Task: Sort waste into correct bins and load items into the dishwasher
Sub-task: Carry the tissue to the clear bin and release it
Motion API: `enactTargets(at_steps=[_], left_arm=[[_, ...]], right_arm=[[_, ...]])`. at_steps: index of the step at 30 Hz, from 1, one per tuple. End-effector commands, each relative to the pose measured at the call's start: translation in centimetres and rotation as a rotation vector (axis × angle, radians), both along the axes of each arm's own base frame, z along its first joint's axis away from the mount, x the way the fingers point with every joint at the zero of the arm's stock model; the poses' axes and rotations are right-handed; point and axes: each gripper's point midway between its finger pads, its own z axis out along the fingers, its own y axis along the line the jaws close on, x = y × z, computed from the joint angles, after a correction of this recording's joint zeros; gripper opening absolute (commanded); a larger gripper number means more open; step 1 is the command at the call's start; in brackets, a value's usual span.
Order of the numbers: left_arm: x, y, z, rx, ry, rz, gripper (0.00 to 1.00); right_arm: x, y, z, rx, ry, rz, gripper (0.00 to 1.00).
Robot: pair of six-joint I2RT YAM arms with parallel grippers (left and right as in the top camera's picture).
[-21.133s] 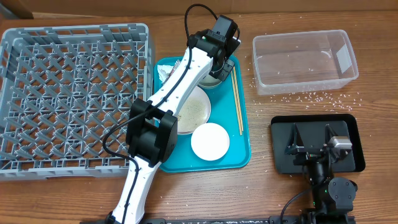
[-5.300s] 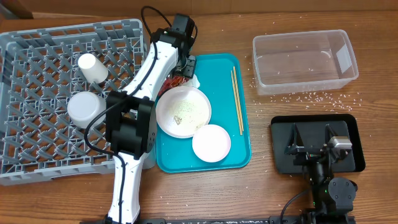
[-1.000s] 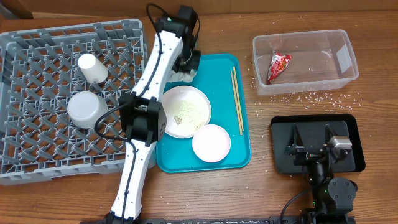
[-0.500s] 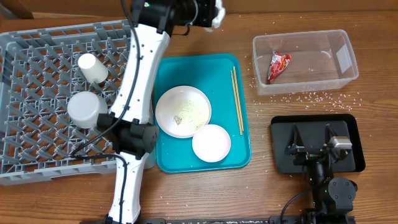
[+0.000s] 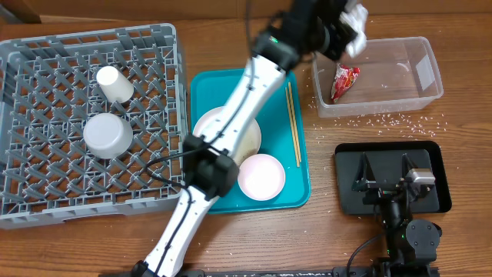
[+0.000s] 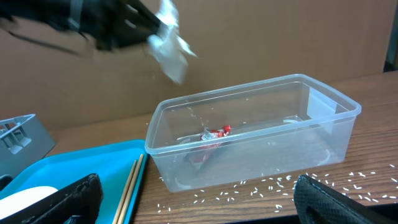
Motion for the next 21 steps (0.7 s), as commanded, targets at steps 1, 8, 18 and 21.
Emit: enactTargets(at_steps=[1, 8, 18, 21], left_arm=[[-0.2, -1.2, -4.6, 0.071, 0.044, 0.024, 0.46], [-0.4, 0.3, -0.9, 0.03, 0.036, 0.008, 0.64], [-1.2, 12.4, 6.3, 0.093, 0.149, 0.166, 0.82], [-1.6, 16.7, 6.9, 0.119, 0.215, 0.228, 0.96]], right_arm=[[0.0, -0.2, -0.2, -0.007, -0.003, -0.011, 1.0], [0.0, -0.2, -0.2, -0.007, -0.003, -0.011, 1.0], [0.0, -0.2, -0.2, -0.007, -0.003, -0.011, 1.0], [0.0, -0.2, -0.2, -0.007, -0.003, -0.011, 1.0]])
